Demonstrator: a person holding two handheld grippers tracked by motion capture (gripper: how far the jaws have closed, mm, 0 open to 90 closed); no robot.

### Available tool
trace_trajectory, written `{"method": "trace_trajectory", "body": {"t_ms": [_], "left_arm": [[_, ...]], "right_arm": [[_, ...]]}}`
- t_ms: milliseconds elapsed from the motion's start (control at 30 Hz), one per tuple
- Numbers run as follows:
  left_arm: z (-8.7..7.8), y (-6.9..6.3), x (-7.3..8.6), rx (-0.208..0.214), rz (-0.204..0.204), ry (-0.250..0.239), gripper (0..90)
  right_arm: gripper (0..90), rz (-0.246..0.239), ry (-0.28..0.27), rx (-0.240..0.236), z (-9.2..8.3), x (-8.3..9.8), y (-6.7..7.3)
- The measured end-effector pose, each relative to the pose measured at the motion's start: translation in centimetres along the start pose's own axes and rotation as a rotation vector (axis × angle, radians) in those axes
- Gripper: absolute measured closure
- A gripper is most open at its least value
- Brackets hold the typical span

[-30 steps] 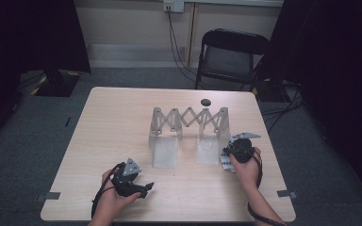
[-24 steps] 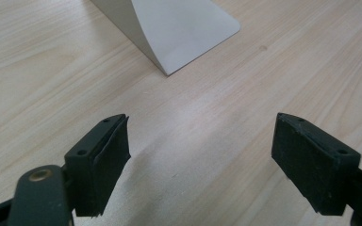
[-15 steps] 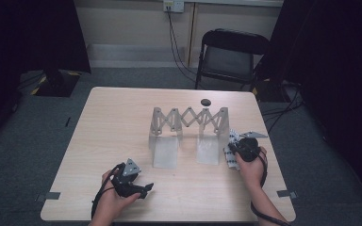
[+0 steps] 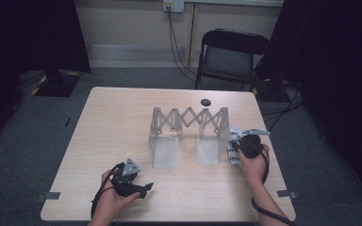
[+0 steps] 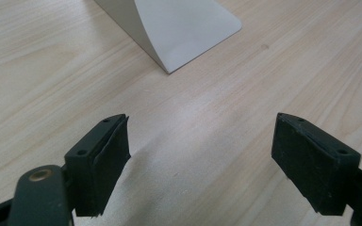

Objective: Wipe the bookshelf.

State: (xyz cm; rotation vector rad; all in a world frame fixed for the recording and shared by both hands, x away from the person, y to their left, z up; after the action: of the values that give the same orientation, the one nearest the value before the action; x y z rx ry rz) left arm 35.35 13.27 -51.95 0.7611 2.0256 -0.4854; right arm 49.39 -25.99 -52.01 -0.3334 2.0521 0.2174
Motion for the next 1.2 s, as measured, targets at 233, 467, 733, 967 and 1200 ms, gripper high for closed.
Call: {"method": "trace_trajectory", "body": {"t_ms": [233, 467, 733, 967, 1200], "left_arm": [[0.1, -0.1, -0.2, 0.002, 0.001, -0.005, 19.6], [0.1, -0.1, -0.4, 0.002, 0.005, -0.011, 19.6], [0.0, -0.1, -0.5, 0.002, 0.01, -0.016, 19.6], [0.1, -0.1, -0.5, 0.004, 0.018, -0.007, 19.6], [0.0, -0.1, -0.5, 0.005, 0.023, -0.005, 19.5]], "right_arm": [[59.2, 0.021, -0.006, -0.006, -0.4, 0.1, -0.3], [50.3, 0.008, -0.016, 0.001, -1.0, 0.0, -0.2], [41.8, -0.011, -0.03, 0.001, -2.1, -0.5, -0.2], [37.1, -0.019, -0.026, -0.017, -2.6, 0.0, 0.0], [30.5, -0.033, -0.047, -0.043, -3.5, 0.1, 0.4]]}}
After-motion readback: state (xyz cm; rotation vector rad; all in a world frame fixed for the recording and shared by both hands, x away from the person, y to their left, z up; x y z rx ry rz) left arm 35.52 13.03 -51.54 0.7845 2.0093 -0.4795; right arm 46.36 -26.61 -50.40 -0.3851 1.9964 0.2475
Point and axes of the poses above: each handheld gripper's, and its own axes: z roughly forward along the jaws, x roughly out of its underside, y roughly to its left, the point moved 6 cm from there along z, roughly forward along the jaws, and after that the axes turned 13 degrees about -y, right-handed, at the moved point
